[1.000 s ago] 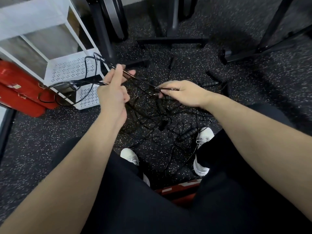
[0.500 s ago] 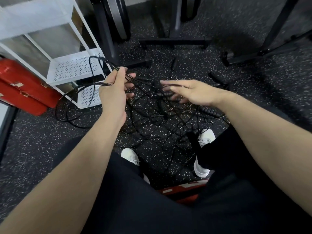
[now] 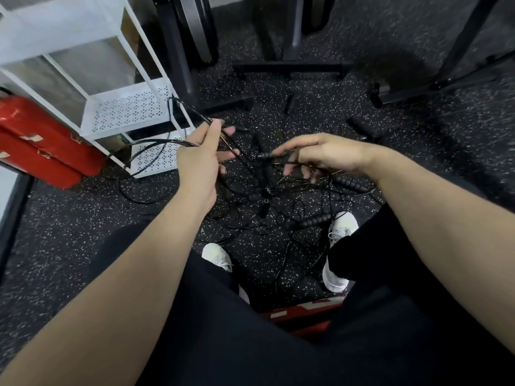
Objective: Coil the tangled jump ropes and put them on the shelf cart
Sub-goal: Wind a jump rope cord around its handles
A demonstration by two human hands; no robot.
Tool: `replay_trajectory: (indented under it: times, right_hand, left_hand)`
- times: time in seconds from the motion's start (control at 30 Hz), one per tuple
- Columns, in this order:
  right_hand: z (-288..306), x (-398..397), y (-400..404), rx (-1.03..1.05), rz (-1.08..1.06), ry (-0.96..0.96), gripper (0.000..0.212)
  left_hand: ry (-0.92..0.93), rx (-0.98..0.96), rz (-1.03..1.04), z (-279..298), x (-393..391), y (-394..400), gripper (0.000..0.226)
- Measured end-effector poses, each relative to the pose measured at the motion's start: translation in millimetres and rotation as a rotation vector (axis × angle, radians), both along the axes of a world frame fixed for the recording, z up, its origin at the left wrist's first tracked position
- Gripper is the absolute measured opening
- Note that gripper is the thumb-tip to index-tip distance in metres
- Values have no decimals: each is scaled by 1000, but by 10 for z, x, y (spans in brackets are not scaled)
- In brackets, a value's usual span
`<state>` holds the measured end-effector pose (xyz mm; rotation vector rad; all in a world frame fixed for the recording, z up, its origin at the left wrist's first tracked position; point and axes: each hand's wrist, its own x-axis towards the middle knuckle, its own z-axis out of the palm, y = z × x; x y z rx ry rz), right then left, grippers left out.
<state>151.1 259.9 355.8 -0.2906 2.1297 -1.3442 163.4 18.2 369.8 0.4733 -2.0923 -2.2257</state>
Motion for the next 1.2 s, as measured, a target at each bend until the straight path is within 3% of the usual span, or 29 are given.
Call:
replay_trajectory:
  times: [0.13,0.2,0.37,0.47,0.6,0.77,0.9,1.0,1.13,1.2]
  right_hand:
    - [-131,-30,-106,354,-8,309,29]
    - [-158,-88,-181,378,-59,391,19]
    - [-280,-58,-337,609,356,171,22]
    - [-330,-18,-419,606,336,108,15]
    - [-515,-10,-475,773,327,236,25]
    - [-652,69,-397,651,410,-108,34]
    - [-696,204,-580,664,536,-115,56]
    - [-854,252,-581,610,367,-44,35]
    - [-1017,194,-602,440,2,-312,33]
    - [-1098,120,-542,441,-148,-318,38]
  left_hand:
    - [-7,-18,-54,72,56,85,15]
    - [0,-1,-72,113,65,117,13]
    - [31,90,-160,228,64,133,14]
    - [57,175,-229,320,76,134,15]
    - [79,230,-249,422,82,123,15]
    - [95,295,-242,528,81,56,13]
    - [101,269,-217,559,68,35,12]
    - [77,259,-260,605,85,42,12]
    - [22,160,-378,678,126,55,14]
    - [-18,124,-405,682,126,34,15]
